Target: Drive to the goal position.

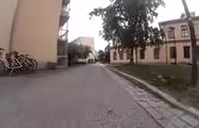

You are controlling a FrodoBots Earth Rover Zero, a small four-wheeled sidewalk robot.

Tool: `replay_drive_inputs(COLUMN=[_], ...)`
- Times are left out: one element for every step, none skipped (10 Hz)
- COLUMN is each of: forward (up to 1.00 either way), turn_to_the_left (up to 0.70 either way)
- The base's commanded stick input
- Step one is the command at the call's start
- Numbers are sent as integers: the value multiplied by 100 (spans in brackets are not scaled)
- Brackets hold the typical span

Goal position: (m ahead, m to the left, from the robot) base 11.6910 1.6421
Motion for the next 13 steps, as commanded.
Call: replay_drive_inputs(forward=[60, 60, 60, 60, 60, 60, 60, 60, 60, 60, 60, 60, 60], turn_to_the_left=[0, 0, 0, 0, 0, 0, 0, 0, 0, 0, 0, 0, 0])
